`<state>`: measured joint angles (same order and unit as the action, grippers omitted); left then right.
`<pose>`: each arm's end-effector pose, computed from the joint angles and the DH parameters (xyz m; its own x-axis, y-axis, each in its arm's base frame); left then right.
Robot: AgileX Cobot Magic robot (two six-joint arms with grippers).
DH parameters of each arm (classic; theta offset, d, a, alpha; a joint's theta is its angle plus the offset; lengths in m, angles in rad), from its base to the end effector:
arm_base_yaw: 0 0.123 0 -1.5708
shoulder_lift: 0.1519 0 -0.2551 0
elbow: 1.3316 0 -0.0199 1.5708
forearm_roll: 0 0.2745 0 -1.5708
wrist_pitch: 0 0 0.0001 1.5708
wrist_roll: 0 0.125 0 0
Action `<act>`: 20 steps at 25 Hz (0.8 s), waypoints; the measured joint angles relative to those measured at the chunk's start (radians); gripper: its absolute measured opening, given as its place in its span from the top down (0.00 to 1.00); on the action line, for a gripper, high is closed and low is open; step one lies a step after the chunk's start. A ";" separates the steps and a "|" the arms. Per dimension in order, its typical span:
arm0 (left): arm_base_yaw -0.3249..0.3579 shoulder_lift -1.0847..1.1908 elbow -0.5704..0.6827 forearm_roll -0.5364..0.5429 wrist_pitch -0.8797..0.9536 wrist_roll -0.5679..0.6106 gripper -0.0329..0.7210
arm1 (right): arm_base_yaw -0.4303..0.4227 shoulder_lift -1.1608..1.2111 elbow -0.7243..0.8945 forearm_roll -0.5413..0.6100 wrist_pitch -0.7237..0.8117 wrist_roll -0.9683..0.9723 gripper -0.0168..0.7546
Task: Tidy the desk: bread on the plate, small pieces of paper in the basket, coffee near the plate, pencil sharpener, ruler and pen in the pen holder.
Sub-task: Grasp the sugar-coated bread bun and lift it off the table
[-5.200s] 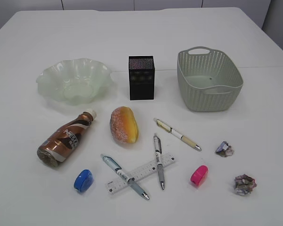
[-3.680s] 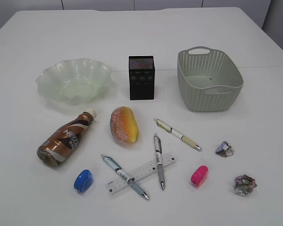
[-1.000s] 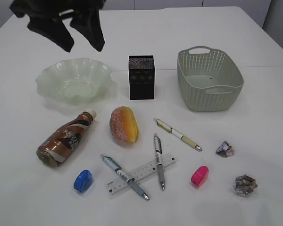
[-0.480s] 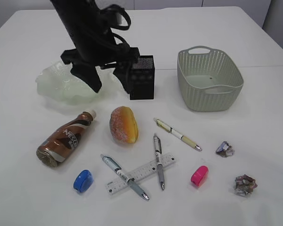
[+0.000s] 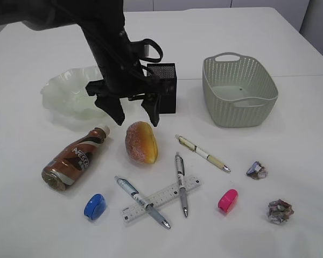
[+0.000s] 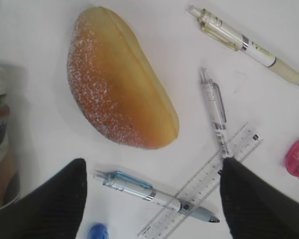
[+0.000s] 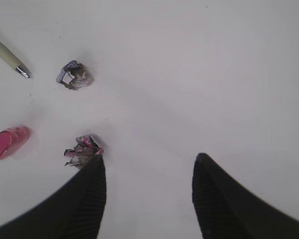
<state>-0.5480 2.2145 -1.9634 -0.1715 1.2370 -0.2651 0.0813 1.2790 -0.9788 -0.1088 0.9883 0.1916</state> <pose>0.3972 -0.2660 0.1549 -0.9676 0.2249 -0.1146 0.2446 0.9476 -0.2056 0.2821 0.0116 0.2211 -0.9267 0.0556 -0.3717 0.0742 0.9966 -0.0360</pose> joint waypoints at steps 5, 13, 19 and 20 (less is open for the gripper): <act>0.000 0.052 -0.030 0.000 -0.002 0.000 0.16 | 0.000 0.000 0.000 0.000 0.000 0.000 0.41; 0.000 0.096 -0.032 0.004 -0.023 -0.010 0.16 | 0.000 0.000 0.000 0.000 0.000 0.000 0.41; 0.000 0.116 -0.034 0.027 -0.037 -0.022 0.16 | 0.000 0.000 0.000 0.000 0.000 0.000 0.41; 0.000 0.120 -0.034 0.032 -0.037 -0.022 0.16 | 0.000 0.000 0.000 0.000 0.000 0.000 0.41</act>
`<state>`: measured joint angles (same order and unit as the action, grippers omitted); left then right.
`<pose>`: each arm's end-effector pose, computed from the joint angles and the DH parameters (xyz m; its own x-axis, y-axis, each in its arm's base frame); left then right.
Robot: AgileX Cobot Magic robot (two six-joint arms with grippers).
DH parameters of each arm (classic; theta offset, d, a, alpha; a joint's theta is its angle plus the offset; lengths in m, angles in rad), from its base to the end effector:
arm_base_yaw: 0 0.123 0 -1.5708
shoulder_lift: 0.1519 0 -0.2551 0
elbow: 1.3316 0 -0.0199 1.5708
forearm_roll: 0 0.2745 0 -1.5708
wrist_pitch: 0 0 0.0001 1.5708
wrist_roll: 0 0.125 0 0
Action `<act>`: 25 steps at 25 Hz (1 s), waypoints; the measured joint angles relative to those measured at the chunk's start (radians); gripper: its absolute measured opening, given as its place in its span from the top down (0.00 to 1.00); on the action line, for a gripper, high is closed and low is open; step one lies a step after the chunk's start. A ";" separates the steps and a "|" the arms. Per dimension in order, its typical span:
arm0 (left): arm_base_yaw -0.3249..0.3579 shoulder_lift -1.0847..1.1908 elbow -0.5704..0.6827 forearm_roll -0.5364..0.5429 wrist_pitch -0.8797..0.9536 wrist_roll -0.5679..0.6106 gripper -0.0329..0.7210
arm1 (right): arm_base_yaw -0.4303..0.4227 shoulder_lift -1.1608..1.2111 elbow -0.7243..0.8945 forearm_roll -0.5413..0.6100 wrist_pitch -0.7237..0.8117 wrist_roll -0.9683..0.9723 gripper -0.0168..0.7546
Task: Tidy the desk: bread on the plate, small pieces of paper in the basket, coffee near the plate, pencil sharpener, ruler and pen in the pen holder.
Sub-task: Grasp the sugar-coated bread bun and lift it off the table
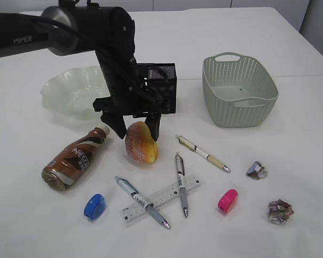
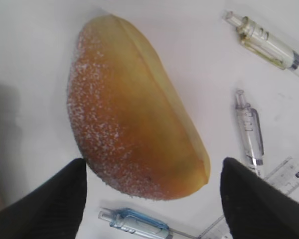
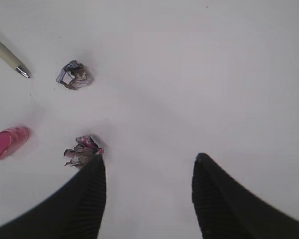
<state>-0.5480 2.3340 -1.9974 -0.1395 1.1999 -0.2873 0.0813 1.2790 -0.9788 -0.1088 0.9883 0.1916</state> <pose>0.4085 -0.2683 0.1071 -0.9749 0.2097 -0.0749 0.2194 0.9620 -0.1626 0.2821 0.0116 0.2211 -0.9267 0.0556 -0.3717 0.0742 0.9966 -0.0360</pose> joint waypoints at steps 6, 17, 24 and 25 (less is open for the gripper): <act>0.000 0.007 0.000 0.011 -0.059 -0.003 0.16 | 0.000 0.000 0.000 0.000 0.000 0.000 0.41; 0.000 0.056 -0.004 0.038 -0.068 -0.005 0.16 | 0.000 0.000 0.000 0.000 -0.002 0.000 0.41; 0.002 0.078 -0.006 0.049 -0.064 -0.005 0.19 | 0.000 0.000 0.000 0.000 -0.002 0.000 0.41; 0.002 0.078 -0.006 0.049 -0.064 -0.005 0.22 | 0.000 0.000 0.000 0.000 -0.002 0.000 0.41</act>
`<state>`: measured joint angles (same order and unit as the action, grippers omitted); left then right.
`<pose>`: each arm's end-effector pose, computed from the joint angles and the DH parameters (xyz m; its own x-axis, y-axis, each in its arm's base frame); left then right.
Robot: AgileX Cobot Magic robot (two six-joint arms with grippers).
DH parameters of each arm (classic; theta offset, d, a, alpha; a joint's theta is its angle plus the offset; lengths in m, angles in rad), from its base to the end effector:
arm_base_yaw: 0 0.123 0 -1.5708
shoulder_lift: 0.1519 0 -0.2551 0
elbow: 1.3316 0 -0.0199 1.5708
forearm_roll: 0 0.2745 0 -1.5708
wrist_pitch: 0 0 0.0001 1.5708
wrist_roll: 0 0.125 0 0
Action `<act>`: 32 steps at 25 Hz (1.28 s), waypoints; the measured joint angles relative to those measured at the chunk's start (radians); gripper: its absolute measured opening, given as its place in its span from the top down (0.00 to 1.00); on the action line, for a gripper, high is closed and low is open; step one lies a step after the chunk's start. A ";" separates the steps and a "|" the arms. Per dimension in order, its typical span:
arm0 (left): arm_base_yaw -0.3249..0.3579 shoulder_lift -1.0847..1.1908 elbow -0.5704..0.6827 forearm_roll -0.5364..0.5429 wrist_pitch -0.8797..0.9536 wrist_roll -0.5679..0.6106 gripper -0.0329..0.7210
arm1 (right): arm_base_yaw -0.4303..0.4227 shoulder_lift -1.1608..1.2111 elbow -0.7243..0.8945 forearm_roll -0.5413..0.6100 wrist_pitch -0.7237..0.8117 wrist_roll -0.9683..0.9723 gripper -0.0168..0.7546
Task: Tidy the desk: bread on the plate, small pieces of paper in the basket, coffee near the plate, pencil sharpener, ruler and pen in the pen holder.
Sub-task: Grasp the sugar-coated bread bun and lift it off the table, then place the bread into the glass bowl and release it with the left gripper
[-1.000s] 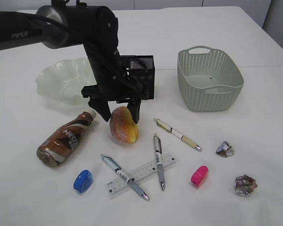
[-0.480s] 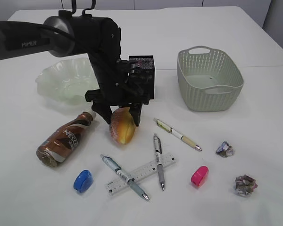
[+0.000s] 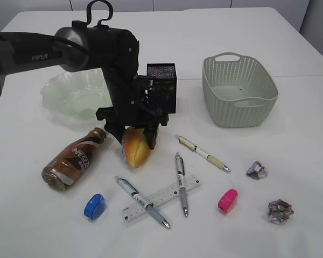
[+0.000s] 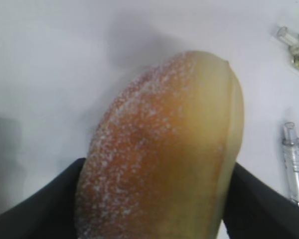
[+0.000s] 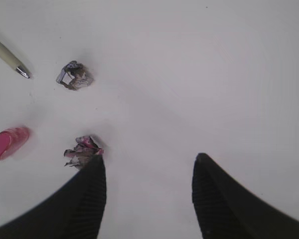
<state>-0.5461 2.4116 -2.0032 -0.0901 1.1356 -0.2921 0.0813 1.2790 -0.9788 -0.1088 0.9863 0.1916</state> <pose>0.4174 -0.2656 0.0709 -0.9734 0.2135 -0.0829 0.2221 0.9683 -0.1141 0.2823 0.0116 0.2212 -0.9260 0.0555 -0.3735 0.0741 0.9966 -0.0357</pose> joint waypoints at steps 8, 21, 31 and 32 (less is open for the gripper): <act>0.000 0.000 0.000 0.022 0.014 0.000 0.65 | 0.000 0.000 0.000 0.000 0.000 0.000 0.41; 0.002 -0.059 -0.025 0.048 0.052 0.000 0.70 | 0.000 0.000 0.000 0.000 -0.002 0.000 0.41; 0.032 -0.086 -0.297 0.081 0.095 -0.020 0.70 | 0.000 0.000 0.000 0.000 -0.002 0.000 0.41; 0.042 -0.088 -0.315 0.079 0.097 -0.025 0.70 | 0.000 0.000 0.000 0.000 0.000 0.000 0.41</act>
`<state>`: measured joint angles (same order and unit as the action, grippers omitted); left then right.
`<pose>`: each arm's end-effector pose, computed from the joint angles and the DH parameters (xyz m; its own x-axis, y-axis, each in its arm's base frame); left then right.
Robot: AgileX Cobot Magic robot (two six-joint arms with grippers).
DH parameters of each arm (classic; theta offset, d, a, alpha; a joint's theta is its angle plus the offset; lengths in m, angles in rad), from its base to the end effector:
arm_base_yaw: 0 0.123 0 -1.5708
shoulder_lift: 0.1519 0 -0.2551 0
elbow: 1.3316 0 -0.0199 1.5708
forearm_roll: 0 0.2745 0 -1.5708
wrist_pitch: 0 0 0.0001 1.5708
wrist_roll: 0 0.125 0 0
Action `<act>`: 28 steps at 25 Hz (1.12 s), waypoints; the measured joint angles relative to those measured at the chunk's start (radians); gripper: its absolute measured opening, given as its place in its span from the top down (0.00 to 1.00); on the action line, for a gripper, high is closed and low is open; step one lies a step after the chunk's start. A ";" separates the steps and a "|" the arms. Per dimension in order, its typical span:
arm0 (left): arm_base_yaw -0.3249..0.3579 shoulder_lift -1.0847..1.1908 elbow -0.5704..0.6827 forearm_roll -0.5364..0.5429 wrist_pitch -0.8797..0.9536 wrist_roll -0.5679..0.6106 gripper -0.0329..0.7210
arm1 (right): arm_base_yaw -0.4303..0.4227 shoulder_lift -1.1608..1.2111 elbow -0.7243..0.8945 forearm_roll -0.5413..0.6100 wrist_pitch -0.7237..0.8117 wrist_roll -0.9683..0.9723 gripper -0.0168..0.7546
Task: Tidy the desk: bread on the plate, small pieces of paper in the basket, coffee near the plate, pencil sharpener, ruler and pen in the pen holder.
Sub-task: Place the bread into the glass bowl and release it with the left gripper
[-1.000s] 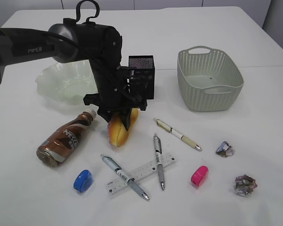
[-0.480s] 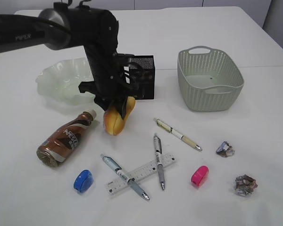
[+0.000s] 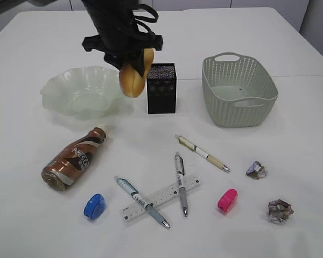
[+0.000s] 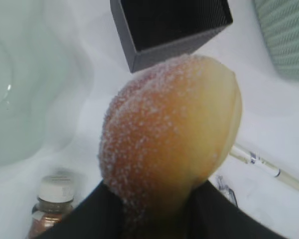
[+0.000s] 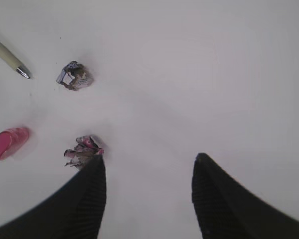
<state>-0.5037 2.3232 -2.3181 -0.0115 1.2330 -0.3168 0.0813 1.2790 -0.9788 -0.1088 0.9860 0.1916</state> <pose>0.4577 -0.2538 0.2089 -0.9123 0.1429 -0.3839 0.2097 0.9680 -0.1379 0.2824 0.0116 0.2212 -0.9258 0.0555 -0.3738 0.0741 0.9966 -0.0356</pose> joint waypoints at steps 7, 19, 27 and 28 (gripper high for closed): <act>0.136 -0.002 -0.017 -0.004 0.011 -0.007 0.70 | 0.000 0.000 0.000 0.000 0.018 0.000 0.41; 0.282 0.058 -0.017 0.040 0.011 0.017 0.68 | 0.000 0.000 -0.002 0.000 0.042 0.000 0.41; 0.297 0.125 -0.017 0.024 0.011 0.018 0.66 | 0.000 0.000 -0.002 0.000 0.056 0.000 0.41; 0.297 0.132 -0.017 0.019 0.011 0.018 0.66 | 0.000 0.000 -0.002 0.000 0.058 0.000 0.41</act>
<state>-0.2068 2.4553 -2.3349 0.0079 1.2443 -0.2984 0.0813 1.2790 -0.9810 -0.1088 1.0438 0.1916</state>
